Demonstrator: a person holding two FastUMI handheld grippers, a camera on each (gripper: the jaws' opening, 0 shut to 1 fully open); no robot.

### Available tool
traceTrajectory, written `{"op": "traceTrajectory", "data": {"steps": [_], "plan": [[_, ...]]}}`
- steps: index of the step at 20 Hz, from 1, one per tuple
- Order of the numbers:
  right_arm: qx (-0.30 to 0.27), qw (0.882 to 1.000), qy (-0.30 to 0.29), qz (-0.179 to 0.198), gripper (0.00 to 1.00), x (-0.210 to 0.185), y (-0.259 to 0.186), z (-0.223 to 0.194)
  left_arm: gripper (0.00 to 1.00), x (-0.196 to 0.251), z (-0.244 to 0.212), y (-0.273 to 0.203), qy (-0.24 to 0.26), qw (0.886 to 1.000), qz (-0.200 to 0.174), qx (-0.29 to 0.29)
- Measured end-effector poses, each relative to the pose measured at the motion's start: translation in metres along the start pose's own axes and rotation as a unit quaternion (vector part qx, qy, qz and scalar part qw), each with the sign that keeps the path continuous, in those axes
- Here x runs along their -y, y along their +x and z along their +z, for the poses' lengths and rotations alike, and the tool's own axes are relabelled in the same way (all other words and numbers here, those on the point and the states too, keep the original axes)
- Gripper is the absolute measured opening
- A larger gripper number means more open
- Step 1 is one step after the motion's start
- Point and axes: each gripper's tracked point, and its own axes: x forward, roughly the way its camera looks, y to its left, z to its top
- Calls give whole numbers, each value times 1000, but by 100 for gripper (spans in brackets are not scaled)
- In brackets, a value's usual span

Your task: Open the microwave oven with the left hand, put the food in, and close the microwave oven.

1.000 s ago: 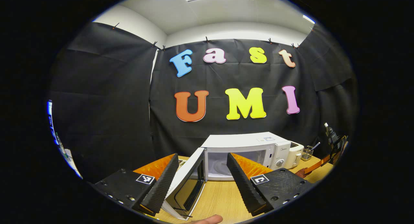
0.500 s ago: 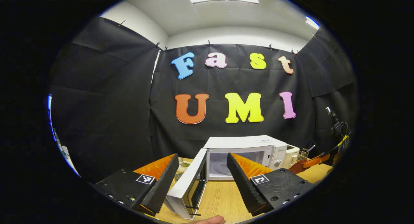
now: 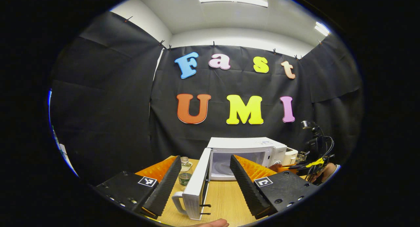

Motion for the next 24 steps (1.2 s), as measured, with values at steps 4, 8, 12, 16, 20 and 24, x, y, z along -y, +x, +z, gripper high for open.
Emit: {"op": "traceTrajectory", "data": {"steps": [4, 8, 12, 16, 20, 24], "plan": [[33, 999, 16, -6, 10, -37, 38, 18, 92, -17, -13, -5, -4, 1000, 5, -14], [74, 996, 32, -22, 10, -66, 80, 41, 92, -29, -21, -6, -11, 1000, 12, -24], [92, 994, 26, -52, 10, -80, 131, 55, 92, -37, -27, -5, -2, 1000, 17, -24], [96, 993, 29, -68, 10, -83, 167, 66, 92, -37, -37, 2, 7, 999, 10, -34], [90, 992, 51, -68, 10, -78, 193, 68, 92, -46, -45, 11, 15, 999, 19, -44], [99, 988, 102, -60, 10, -67, 224, 76, 92, -37, -48, 13, -4, 999, -6, -51]]}}
